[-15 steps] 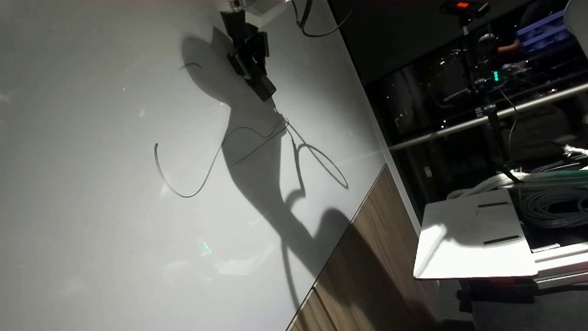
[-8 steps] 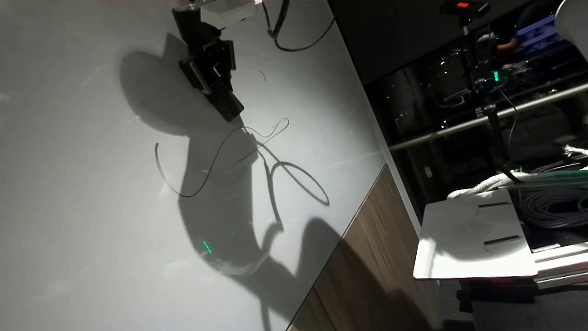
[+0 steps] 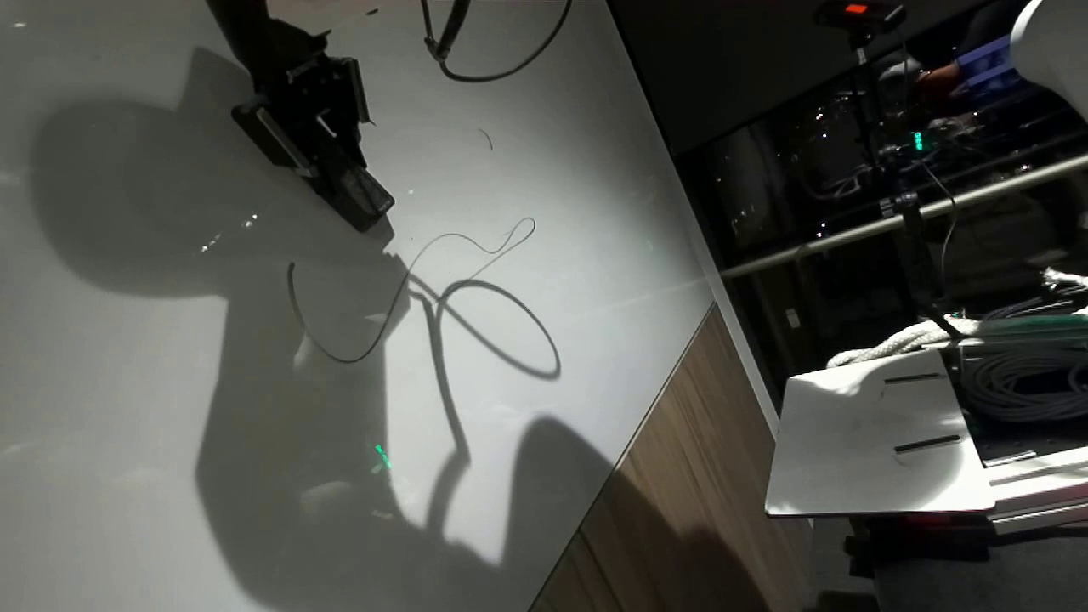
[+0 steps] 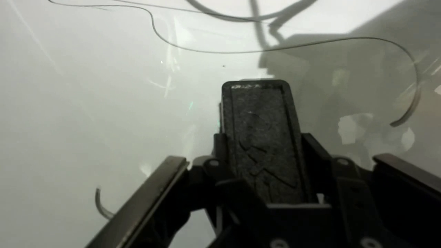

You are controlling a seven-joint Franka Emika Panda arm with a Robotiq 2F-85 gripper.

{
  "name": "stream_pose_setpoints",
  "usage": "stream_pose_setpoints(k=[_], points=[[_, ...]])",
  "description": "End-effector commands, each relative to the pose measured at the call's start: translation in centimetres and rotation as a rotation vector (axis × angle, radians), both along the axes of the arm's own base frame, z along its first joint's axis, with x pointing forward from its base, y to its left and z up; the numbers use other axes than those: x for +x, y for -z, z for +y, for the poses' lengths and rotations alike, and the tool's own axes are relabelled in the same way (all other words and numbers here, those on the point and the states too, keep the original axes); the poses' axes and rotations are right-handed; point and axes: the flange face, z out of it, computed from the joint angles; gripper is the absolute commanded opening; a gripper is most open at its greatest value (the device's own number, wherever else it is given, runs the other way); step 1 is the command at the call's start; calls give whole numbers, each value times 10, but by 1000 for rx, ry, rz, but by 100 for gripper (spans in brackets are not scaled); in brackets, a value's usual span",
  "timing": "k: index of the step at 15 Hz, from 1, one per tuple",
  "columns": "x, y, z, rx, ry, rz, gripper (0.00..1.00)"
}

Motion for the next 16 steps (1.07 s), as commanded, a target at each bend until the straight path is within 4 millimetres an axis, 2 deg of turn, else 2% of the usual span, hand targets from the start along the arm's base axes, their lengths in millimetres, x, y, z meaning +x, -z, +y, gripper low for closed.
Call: stream_pose_setpoints(k=[1,4,6,11,16], points=[[23,-58,-35,-42,27,-92,29],[23,-80,-82,-37,84,-91,29],[26,-83,-114,-8,124,-83,29],[32,-65,-192,81,238,-23,29],[35,-45,-290,115,351,-19,29]])
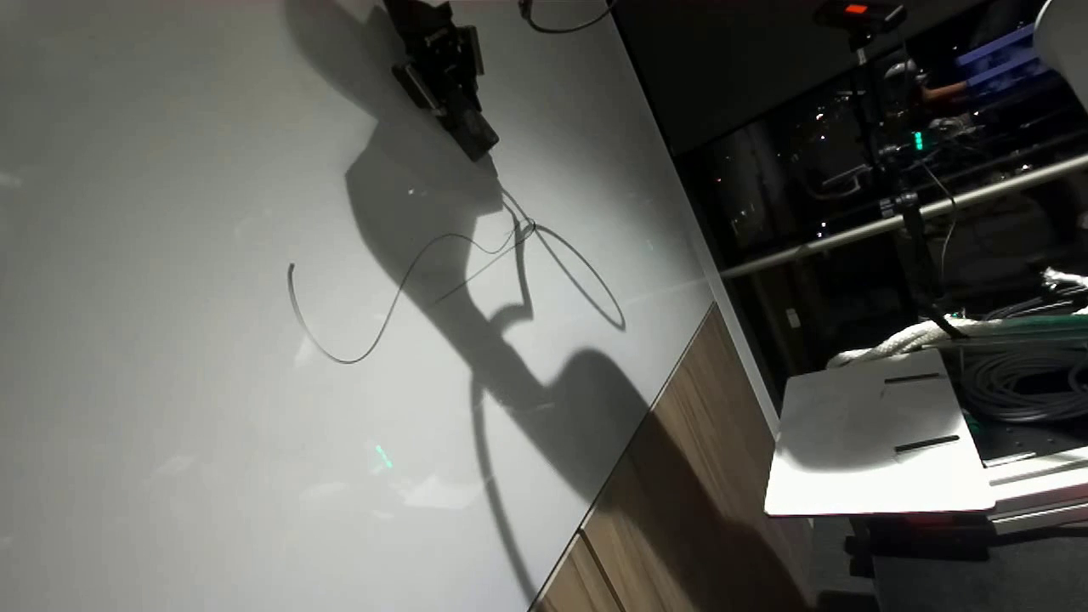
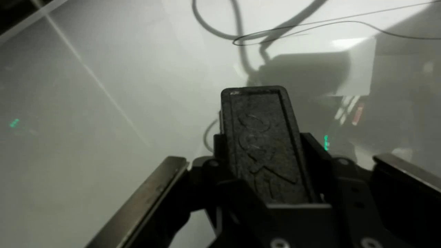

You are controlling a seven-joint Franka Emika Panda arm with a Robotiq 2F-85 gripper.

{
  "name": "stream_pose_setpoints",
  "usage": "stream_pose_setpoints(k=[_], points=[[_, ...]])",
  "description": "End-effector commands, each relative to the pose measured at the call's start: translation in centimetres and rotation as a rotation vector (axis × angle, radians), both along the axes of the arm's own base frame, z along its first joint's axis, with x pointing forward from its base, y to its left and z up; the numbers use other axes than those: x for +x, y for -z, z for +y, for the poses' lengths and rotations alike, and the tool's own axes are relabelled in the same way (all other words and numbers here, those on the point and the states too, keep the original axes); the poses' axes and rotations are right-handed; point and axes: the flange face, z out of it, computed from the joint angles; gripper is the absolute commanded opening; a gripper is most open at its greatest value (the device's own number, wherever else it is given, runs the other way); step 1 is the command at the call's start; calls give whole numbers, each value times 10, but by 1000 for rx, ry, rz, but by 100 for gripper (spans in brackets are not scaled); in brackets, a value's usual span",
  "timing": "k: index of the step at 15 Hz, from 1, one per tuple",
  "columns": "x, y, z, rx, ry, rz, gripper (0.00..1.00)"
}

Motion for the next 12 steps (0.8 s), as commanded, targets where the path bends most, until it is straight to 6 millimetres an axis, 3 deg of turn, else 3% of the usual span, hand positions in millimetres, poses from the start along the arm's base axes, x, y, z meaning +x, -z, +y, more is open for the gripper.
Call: stream_pose_setpoints(k=[1,4,6,12], points=[[18,19,-86,10,59,-66,29],[16,36,-126,14,111,-74,29],[13,53,-134,21,122,-77,29],[17,111,-98,49,89,-59,29]])
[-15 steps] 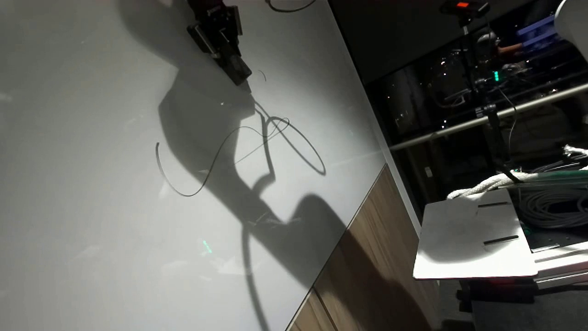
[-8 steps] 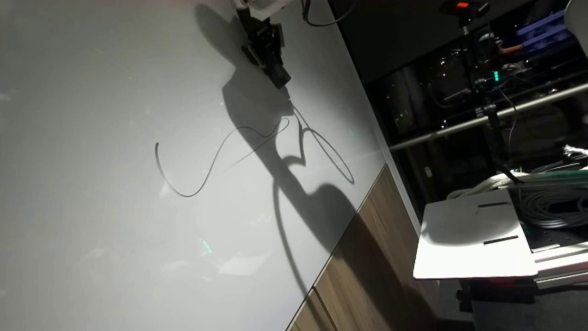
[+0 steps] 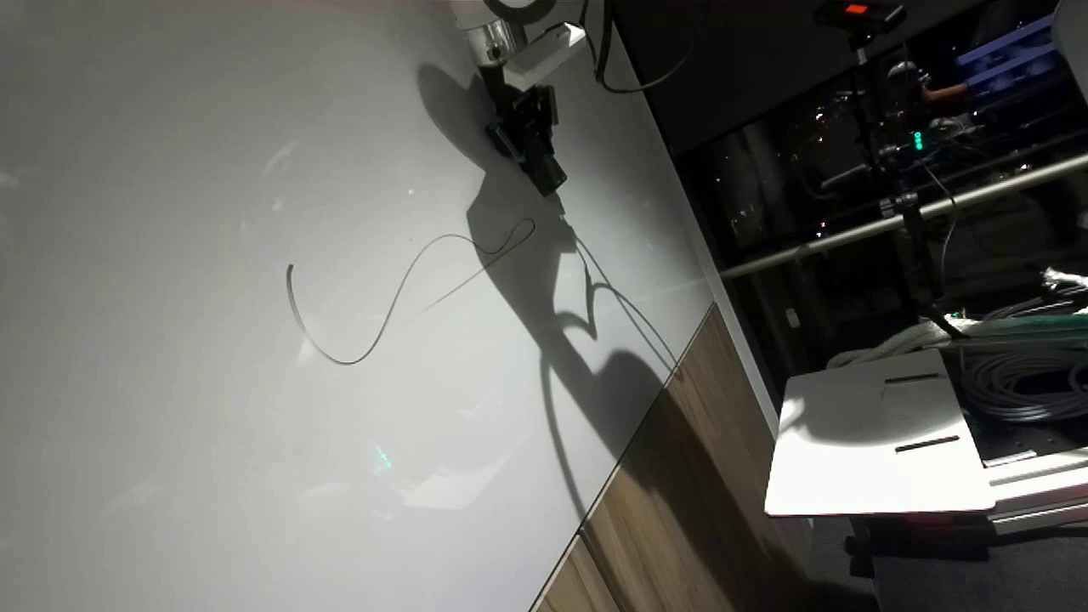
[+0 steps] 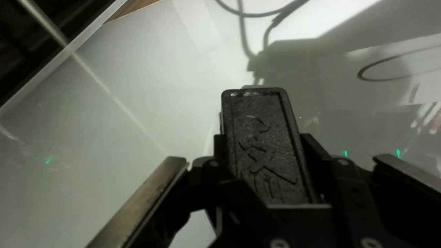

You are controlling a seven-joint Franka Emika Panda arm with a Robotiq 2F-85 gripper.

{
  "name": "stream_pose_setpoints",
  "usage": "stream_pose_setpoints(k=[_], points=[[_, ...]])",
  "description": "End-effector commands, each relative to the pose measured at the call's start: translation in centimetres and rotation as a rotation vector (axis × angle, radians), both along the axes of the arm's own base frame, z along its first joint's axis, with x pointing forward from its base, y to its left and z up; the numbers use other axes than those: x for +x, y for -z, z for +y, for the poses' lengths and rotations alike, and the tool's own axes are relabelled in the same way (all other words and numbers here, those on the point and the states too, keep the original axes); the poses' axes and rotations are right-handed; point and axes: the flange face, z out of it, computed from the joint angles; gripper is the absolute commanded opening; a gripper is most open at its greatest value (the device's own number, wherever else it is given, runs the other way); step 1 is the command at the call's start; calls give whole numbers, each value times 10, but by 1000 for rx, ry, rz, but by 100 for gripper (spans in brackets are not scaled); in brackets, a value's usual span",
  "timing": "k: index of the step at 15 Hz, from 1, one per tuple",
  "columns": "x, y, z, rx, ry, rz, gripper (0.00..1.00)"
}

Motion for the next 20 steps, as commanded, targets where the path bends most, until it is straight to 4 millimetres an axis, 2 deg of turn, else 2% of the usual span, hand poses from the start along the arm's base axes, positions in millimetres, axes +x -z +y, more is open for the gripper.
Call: stream_pose_setpoints(k=[1,3,4,6,11,13,14,15,17,20], points=[[16,28,30,20,-49,-35,29],[21,23,52,1,-75,-25,29],[24,11,62,-20,-87,-26,29],[23,-18,76,-68,-106,-36,29],[2,-111,99,-236,-154,-94,29],[-3,-142,103,-265,-170,-123,29],[-4,-150,104,-264,-175,-132,29],[-4,-153,103,-258,-179,-137,29],[2,-138,99,-228,-178,-126,29],[10,-95,85,-180,-157,-79,29]])
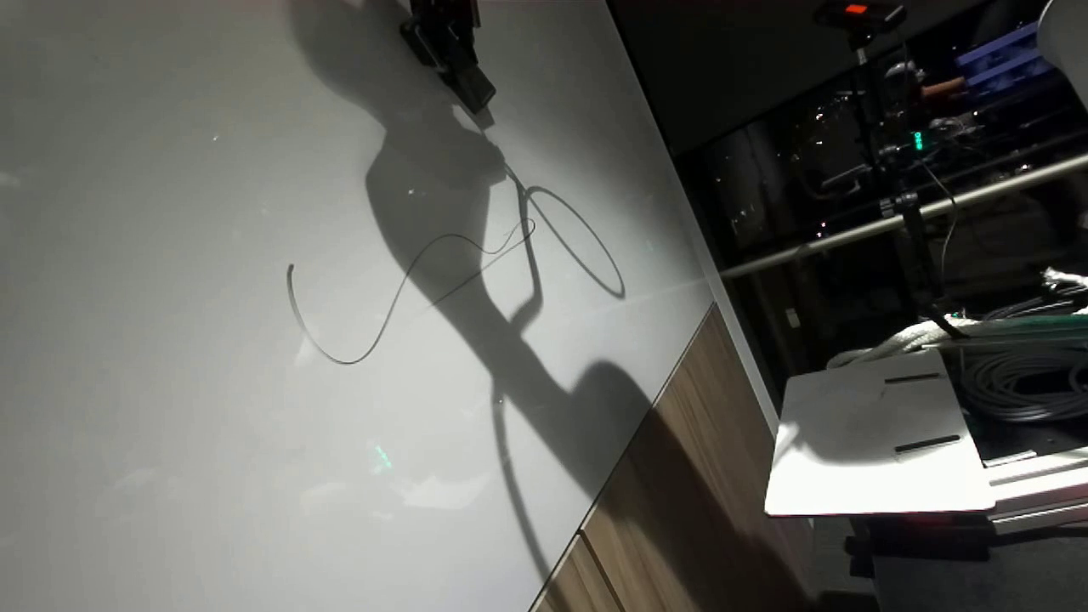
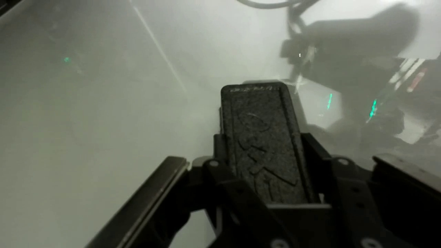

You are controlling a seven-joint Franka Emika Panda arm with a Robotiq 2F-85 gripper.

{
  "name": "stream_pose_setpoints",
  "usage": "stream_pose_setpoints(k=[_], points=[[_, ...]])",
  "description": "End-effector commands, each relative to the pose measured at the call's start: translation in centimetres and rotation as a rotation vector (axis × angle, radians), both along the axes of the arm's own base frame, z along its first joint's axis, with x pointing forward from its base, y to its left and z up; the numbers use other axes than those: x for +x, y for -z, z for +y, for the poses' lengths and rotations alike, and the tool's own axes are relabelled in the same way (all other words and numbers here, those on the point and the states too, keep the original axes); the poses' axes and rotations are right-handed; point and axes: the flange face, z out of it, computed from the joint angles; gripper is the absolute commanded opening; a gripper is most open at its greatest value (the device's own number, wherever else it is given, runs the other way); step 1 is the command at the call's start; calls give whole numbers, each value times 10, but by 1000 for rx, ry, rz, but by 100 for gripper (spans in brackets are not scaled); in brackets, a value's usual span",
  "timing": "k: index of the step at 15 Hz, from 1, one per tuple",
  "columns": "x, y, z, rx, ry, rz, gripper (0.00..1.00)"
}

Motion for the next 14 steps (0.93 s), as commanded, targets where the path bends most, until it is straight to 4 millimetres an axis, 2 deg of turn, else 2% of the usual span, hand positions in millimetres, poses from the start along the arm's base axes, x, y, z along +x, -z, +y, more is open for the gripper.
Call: stream_pose_setpoints(k=[1,5,8,10,13,14], points=[[30,56,-20,67,5,18,29],[33,135,-58,147,60,104,29],[37,172,-81,188,86,127,29],[42,178,-76,212,84,116,29],[52,167,-32,235,48,98,29],[54,165,-10,234,28,95,29]])
